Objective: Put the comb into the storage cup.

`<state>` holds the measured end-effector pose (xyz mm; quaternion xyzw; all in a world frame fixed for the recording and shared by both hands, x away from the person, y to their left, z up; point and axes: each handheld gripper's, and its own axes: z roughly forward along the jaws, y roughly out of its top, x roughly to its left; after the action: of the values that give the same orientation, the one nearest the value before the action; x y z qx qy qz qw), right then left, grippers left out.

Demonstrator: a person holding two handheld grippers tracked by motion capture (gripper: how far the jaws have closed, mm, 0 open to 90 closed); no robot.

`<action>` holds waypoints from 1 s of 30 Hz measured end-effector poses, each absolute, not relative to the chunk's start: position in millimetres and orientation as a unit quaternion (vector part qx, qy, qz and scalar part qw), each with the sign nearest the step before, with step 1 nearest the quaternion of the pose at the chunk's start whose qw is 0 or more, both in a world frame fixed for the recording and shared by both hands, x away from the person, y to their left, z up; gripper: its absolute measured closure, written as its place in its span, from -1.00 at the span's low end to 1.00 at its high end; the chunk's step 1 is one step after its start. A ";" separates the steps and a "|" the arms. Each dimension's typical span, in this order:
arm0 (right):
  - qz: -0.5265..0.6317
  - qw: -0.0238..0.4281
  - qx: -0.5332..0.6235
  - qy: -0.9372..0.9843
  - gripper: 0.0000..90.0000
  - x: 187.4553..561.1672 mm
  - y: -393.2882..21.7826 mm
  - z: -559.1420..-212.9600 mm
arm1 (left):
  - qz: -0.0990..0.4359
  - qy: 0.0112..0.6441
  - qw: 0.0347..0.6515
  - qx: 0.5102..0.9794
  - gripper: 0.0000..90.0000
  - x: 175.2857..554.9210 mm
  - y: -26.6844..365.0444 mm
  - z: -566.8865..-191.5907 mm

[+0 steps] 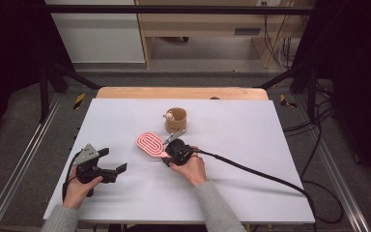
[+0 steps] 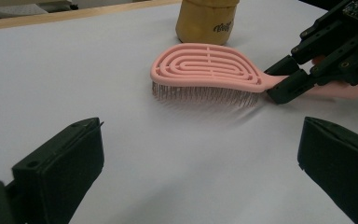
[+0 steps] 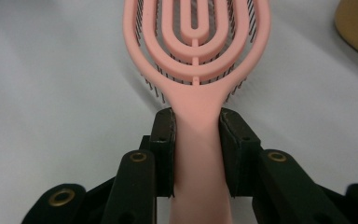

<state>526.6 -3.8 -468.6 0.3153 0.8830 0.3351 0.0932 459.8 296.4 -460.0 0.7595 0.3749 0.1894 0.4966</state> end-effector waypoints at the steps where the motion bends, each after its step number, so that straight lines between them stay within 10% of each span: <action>1: 0.335 0.091 0.317 0.882 0.53 526.5 -3.7 -468.6 | 0.190 0.375 0.497 0.760 -0.99 459.8 296.5 -460.0; 30: 0.359 0.104 0.298 0.878 0.54 515.4 -13.6 -440.2 | 0.186 0.377 0.502 0.756 -1.00 458.7 295.6 -457.6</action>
<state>515.4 -13.6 -440.2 0.2982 0.8782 0.3591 0.1040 458.7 295.6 -457.6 0.7560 0.3768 0.1855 0.5021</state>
